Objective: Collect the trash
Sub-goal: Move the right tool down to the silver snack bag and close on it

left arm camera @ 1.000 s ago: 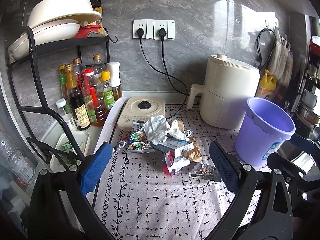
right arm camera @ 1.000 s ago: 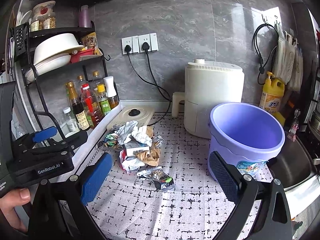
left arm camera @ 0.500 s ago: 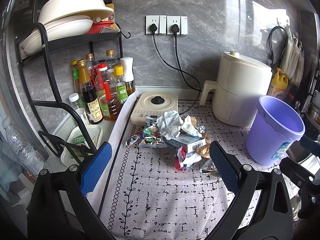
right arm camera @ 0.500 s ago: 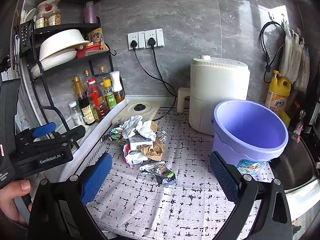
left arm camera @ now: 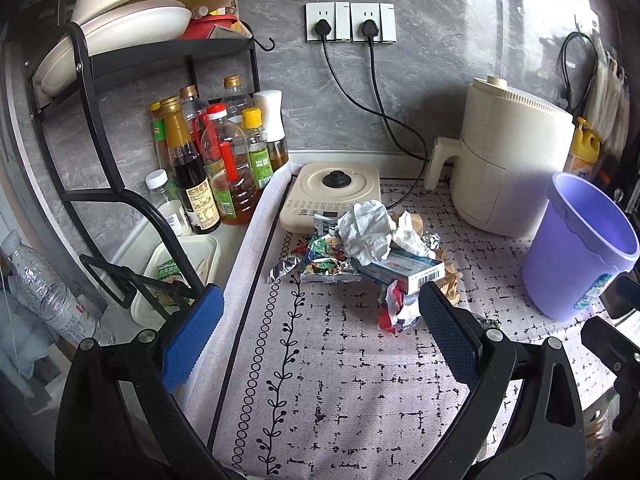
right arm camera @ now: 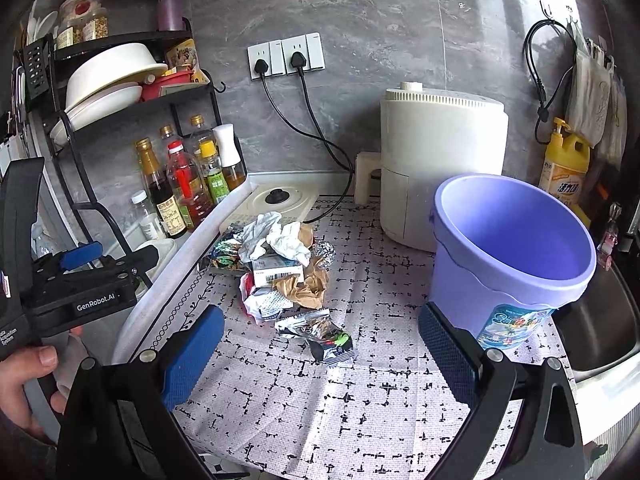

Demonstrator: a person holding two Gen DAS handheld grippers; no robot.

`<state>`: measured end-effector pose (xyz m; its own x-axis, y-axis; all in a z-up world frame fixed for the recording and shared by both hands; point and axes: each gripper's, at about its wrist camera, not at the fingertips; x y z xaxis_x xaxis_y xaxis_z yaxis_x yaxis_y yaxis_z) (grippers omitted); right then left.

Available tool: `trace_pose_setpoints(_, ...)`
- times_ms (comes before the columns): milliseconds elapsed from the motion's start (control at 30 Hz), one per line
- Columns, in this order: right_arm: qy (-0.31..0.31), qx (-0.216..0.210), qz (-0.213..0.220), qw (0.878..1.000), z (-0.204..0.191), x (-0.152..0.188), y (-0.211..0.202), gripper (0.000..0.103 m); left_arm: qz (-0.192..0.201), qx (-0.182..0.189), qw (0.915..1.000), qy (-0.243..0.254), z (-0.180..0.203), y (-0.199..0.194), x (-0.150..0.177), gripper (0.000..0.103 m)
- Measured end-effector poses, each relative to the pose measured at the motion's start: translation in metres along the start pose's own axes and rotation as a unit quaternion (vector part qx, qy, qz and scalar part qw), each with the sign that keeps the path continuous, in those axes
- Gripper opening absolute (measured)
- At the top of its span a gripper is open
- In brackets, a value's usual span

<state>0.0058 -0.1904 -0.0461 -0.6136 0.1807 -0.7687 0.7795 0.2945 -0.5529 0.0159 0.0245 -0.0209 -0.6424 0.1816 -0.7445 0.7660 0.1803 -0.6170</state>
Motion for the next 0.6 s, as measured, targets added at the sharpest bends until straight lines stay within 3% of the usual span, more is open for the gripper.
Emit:
trace_pose_setpoints(300, 0.001, 0.021, -0.024, 0.999, -0.002, 0.002, 0.039, 0.088, -0.018, 0.02, 0.9994, 0.022, 0.0, 0.038, -0.006, 0.095)
trace_pose_setpoints(600, 0.018, 0.04, -0.051, 0.998, 0.0, 0.01, 0.073, 0.08, -0.042, 0.065, 0.9954, 0.057, 0.015, 0.083, -0.007, 0.08)
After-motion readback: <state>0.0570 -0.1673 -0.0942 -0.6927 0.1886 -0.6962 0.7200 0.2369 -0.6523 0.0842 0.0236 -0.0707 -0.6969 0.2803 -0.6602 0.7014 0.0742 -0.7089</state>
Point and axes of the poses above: each gripper's, at about its wrist camera, not at the fingertips, and y roughly the way its jaws point, z to its right, x to its underside, and after that the axes turned 15 degrees about y, right-handed
